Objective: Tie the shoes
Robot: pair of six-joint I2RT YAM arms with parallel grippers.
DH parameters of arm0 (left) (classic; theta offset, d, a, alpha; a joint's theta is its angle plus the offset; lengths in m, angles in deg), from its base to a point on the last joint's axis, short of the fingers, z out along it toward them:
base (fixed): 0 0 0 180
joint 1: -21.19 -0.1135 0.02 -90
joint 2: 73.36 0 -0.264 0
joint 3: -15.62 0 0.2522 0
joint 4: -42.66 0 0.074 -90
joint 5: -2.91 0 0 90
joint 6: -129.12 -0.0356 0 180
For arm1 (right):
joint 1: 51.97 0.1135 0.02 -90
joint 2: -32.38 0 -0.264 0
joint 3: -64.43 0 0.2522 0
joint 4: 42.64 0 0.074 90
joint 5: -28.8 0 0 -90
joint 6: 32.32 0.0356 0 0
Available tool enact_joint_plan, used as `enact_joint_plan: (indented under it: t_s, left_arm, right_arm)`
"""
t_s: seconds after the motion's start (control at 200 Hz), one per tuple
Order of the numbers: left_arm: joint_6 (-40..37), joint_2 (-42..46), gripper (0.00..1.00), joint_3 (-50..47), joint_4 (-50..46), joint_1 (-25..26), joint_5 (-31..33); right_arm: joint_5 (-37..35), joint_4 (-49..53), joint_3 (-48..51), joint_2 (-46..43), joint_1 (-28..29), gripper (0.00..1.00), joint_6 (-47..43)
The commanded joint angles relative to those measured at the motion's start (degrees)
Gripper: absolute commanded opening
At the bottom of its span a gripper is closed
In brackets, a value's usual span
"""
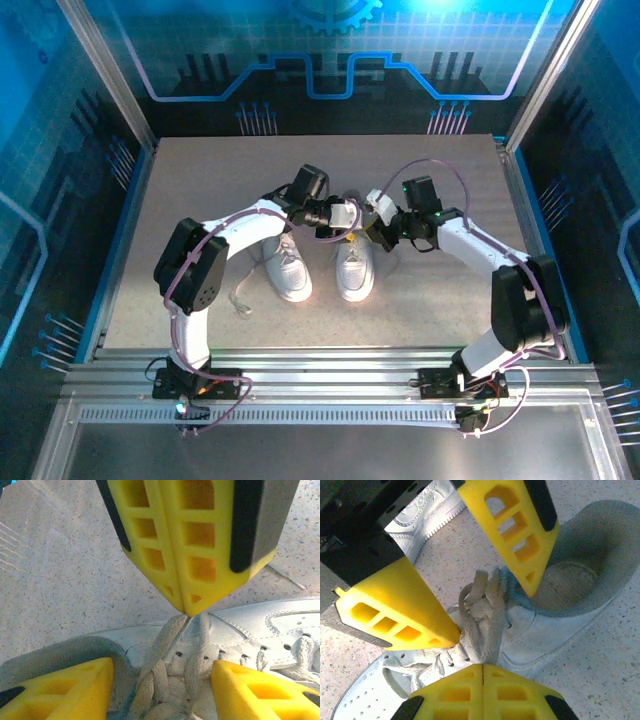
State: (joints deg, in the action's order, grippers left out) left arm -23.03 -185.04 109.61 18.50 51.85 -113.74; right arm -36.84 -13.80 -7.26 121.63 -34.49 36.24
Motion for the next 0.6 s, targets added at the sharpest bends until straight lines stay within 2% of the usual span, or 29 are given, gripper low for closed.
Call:
enact_joint_plan:
  t_s: [0.0,0.2,0.365,0.48,0.595]
  left_arm:
    - [-4.3,1.0,0.54,0.0,-4.2,0.5,1.4]
    - [-5.2,0.0,0.46,1.5,-6.0,0.9,2.5]
    - [-5.1,-0.3,0.33,2.1,-7.2,0.9,2.3]
    - [-5.3,-0.4,0.29,2.4,-7.9,0.9,2.0]
    - [-5.1,-0.4,0.21,2.7,-8.4,1.0,1.9]
  right_arm:
    - [-0.9,-0.9,1.1,-2.0,1.0,0.0,-2.4]
    - [-0.3,-2.6,2.9,-3.5,2.0,0.0,-4.4]
    - [0.0,-3.6,4.3,-4.7,2.9,0.0,-6.2]
    - [-0.3,-3.3,4.2,-4.9,3.3,0.0,-6.8]
    - [-0.4,-3.0,3.9,-4.9,3.3,0.0,-7.0]
